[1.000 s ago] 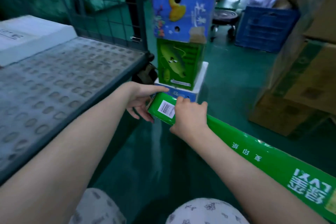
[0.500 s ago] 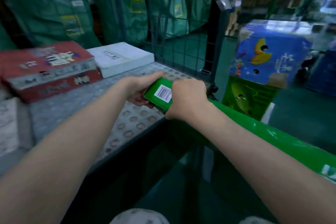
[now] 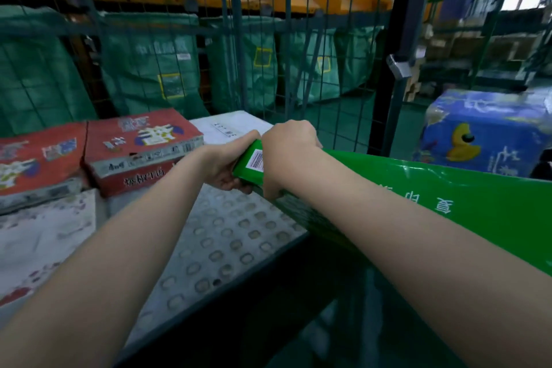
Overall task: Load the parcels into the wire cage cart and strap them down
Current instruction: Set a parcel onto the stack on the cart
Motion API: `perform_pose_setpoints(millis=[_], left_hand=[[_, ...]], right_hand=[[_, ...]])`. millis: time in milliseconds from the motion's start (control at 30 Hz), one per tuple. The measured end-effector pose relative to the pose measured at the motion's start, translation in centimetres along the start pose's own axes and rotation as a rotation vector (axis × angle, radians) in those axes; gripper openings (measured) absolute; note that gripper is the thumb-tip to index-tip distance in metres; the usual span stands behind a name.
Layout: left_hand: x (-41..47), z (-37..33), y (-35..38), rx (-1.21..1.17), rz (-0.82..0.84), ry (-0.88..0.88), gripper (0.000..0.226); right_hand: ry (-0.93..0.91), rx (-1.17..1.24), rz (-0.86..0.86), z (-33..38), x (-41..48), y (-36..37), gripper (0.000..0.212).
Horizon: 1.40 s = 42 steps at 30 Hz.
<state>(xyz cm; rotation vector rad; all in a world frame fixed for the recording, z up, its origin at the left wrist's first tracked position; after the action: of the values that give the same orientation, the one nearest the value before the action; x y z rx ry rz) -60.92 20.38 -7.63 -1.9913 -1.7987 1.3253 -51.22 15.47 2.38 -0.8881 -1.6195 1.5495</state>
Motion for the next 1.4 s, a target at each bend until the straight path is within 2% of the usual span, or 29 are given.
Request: perform_pose_setpoints(millis=[133, 233, 433, 600, 733, 867, 1000, 1067, 1133, 1167, 1267, 1400], left_hand=[[-1.9, 0.0, -3.5, -0.062, -0.087, 0.007, 0.095], [-3.8, 1.1, -6.9, -0.082, -0.196, 0.005, 0.086], [-7.0, 6.8, -12.9, -0.087, -0.429, -0.092, 0.067], [-8.6, 13.0, -16.2, -0.125, -0.495, -0.185, 0.061], [-9.5, 16.7, -17.9, -0.132, -0.532, -0.245, 0.061], [-9.9, 19.7, -18.6, -0.247, -0.623, -0.234, 0.057], [-9.4, 21.7, -17.7, -0.428, -0.718, -0.216, 0.049], [-7.5, 22.9, -15.7, -0.516, -0.695, -0.187, 0.065], [-3.2, 26.7, -14.6, -0.530, -0.702, -0.213, 0.099], [-1.7, 28.2, -13.7, -0.529, -0.726, -0.246, 0.102], [-3.5, 26.8, -8.8, -0.421, -0.792, -0.321, 0.076], [-2.8, 27.6, -6.2, -0.340, -0.758, -0.392, 0.072]], right_hand=[[-0.055, -0.008, -0.065, 1.9, 1.0, -2.6, 0.044], [-0.116, -0.052, -0.127, 4.4, 1.6, -4.4, 0.044], [-0.254, 0.006, -0.170, 11.0, 2.7, -4.9, 0.048], [-0.337, 0.115, -0.198, 15.8, 3.9, -3.7, 0.046], [-0.348, 0.206, -0.245, 18.4, 5.1, -2.4, 0.056], [-0.416, 0.183, -0.282, 21.0, 6.0, -0.6, 0.070], [-0.475, 0.203, -0.338, 21.3, 7.2, 1.4, 0.064], [-0.466, 0.179, -0.332, 20.8, 8.1, 4.2, 0.064], [-0.433, 0.089, -0.411, 19.9, 8.4, 6.8, 0.066], [-0.412, 0.064, -0.435, 19.3, 8.5, 8.1, 0.067], [-0.440, 0.021, -0.429, 18.3, 8.9, 12.6, 0.067], [-0.436, 0.021, -0.210, 18.1, 9.6, 16.9, 0.074]])
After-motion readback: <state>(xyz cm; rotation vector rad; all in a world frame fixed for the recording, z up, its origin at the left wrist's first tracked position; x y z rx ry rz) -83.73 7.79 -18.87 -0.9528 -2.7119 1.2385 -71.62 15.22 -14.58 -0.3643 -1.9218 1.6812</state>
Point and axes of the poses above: each hand's wrist, its own x-axis towards the middle knuckle, its own y-axis out of the palm, z = x × y, the point moved 9 cm from there along x, towards the middle knuckle, and after that the axes turned 13 degrees about x, right-handed, at the moved point
